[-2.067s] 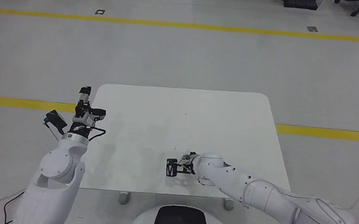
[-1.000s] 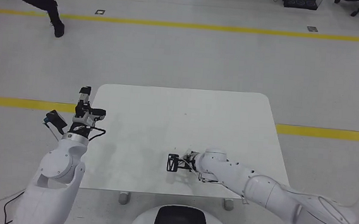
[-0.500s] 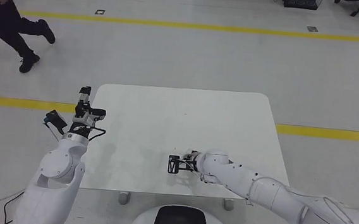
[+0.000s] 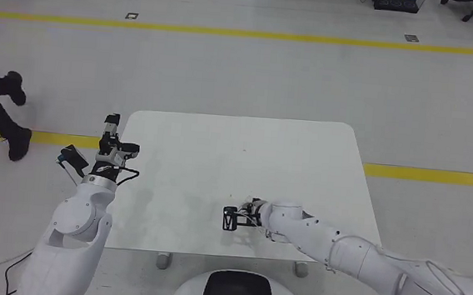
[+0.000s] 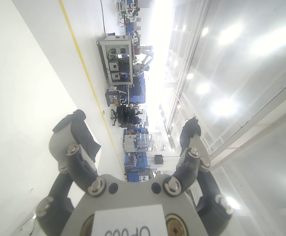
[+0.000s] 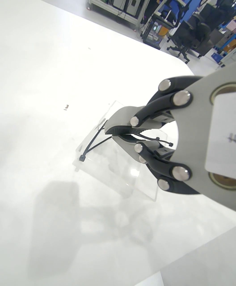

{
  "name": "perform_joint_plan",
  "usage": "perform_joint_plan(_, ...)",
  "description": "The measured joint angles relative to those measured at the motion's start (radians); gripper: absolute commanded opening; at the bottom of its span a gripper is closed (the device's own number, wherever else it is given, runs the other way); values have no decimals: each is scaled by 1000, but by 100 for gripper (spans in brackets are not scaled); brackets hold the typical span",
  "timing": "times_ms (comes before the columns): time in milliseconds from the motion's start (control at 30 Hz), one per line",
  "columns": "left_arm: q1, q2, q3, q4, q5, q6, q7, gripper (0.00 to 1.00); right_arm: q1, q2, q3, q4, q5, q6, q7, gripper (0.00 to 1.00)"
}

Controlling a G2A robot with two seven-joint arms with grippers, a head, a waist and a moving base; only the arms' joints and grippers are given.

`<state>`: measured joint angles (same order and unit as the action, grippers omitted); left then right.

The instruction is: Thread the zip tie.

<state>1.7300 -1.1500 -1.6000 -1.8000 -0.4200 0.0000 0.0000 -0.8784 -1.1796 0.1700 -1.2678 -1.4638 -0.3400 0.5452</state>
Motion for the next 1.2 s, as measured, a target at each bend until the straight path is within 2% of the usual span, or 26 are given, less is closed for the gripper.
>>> perform_joint_plan(167,0,0,0,0,0,0,0,100,-4,0,0,-1,-7,0,-2,0)
perform_joint_plan(333,0,0,0,0,0,0,0,100,-31,-8,0,-5,-107,0,21,0)
perform_joint_plan(833,0,0,0,0,0,0,0,100,-23,-37,0,-5,-106,0,116,0)
perform_joint_plan(1100,0,0,0,0,0,0,0,100,-22,-39,1,-3,-106,1,119,0)
perform_joint_plan(1200,0,0,0,0,0,0,0,100,-27,-39,1,3,-106,24,111,0)
